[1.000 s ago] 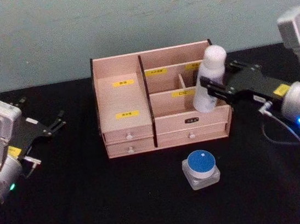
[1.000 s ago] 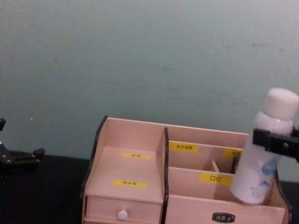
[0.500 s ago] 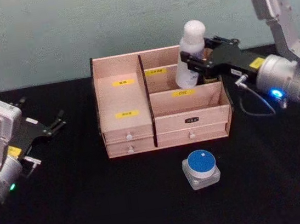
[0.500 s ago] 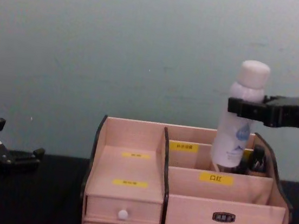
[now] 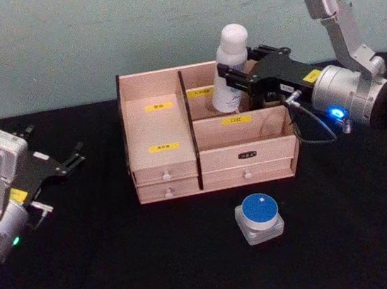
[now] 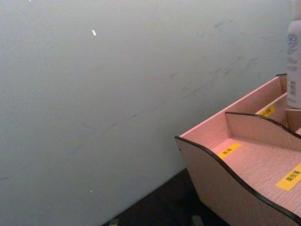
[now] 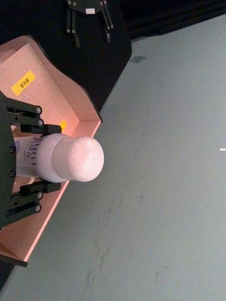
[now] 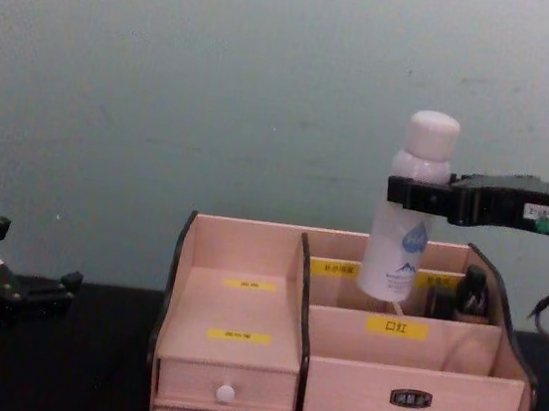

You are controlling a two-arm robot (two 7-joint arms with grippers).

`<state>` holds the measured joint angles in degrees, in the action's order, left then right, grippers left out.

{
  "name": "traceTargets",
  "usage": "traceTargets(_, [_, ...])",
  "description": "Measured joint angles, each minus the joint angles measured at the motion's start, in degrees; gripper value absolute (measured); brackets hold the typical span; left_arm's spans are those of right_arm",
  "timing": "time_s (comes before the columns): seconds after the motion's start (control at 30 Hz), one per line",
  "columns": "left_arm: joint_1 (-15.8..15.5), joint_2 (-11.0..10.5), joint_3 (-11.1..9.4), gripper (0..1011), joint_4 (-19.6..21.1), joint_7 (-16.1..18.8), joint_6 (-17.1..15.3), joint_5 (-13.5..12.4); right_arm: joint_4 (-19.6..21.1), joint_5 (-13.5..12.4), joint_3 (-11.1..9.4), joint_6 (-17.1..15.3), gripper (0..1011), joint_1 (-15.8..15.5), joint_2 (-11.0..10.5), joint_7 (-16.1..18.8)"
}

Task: Pick up the facial cleanser and watermelon frost from the table and place them into the tiered storage box.

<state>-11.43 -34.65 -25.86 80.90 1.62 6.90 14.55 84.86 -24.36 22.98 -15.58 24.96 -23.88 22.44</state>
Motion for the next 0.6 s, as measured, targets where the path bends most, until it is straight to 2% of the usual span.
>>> traceTargets(0.6, [0.00,0.00,0.00,1001,0.00,0.00,0.00,0.00,-4.35,0.94,1.22,-0.17,598,2.56,2.33,-0.47])
